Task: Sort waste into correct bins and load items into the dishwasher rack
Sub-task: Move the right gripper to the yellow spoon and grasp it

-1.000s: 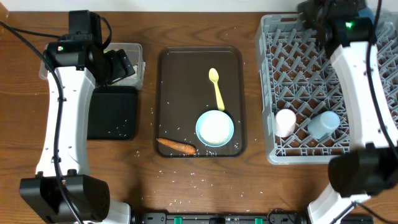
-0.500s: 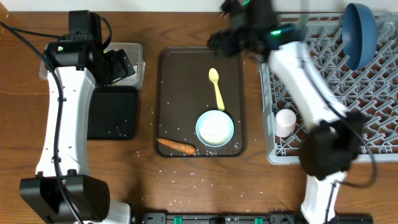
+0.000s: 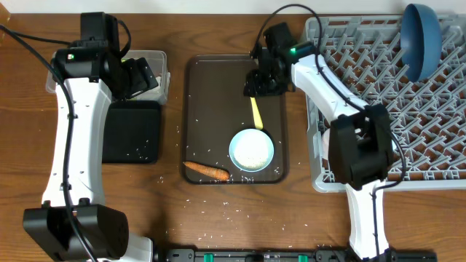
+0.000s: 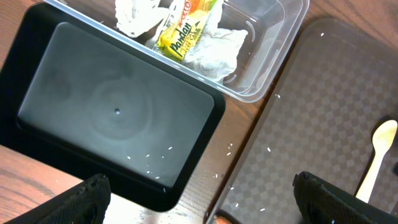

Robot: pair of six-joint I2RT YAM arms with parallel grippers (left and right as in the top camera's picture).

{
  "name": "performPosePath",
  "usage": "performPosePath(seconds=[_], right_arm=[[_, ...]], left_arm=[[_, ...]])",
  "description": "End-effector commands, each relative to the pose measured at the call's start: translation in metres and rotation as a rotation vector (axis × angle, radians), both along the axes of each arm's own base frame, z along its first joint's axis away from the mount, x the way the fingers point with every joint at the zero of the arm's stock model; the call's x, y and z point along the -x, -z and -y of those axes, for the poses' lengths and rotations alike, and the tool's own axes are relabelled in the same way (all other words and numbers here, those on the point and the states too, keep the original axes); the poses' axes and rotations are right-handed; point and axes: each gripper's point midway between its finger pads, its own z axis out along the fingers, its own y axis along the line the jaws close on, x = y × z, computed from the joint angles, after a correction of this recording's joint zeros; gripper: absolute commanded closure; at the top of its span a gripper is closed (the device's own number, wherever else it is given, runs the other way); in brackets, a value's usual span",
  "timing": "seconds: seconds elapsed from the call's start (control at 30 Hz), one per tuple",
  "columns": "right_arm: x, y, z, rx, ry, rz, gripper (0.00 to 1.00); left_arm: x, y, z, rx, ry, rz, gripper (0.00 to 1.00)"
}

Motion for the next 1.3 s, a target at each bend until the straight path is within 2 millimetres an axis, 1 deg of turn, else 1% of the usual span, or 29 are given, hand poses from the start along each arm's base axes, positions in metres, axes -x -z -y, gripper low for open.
performPosePath(seconds=[0.0,0.17,0.33,0.43,0.6,0.73,0.83,0.97,1.03,1.1,1.27], right_arm=[[0.006,0.017,-0.001,0.001,0.017,-0.062,0.55],[0.004,0.029,0.013,0.059,0.041,-0.064,0.55],[0.006,0.041,0.007,0.052,0.030,-0.045,0.56],[0.008,0.051,0.007,0.051,0.037,-0.047,0.57],[0.013,0.063,0.007,0.042,0.065,-0.064,0.66],[0.020,0.071,0.006,0.033,0.072,-0.086,0.78],[0.025,0.075,0.007,0.040,0.070,-0.102,0.82],[0.027,0.075,0.006,0.035,0.065,-0.107,0.85],[0.027,0.075,0.005,0.035,0.065,-0.106,0.91],[0.027,0.075,0.005,0.035,0.065,-0.107,0.99],[0.024,0.072,0.002,0.014,0.046,-0.092,0.99]], left_arm=[[0.001,-0.003,-0.003,-0.012,-0.006,0.004,0.04],[0.001,-0.003,-0.003,-0.012,-0.006,0.004,0.04],[0.001,-0.003,-0.003,-0.012,-0.006,0.004,0.04],[0.001,-0.003,-0.003,-0.012,-0.006,0.004,0.04],[0.001,-0.003,-0.003,-0.012,-0.006,0.004,0.04],[0.001,-0.003,-0.003,-0.012,-0.006,0.004,0.04],[0.001,-0.003,-0.003,-0.012,-0.006,0.004,0.04],[0.001,-0.003,-0.003,-0.012,-0.006,0.004,0.04],[0.001,-0.003,-0.003,-0.012,-0.006,0.004,0.04],[0.001,-0.003,-0.003,-0.012,-0.006,0.004,0.04],[0.001,-0.003,-0.003,-0.012,-0.006,0.004,0.04]])
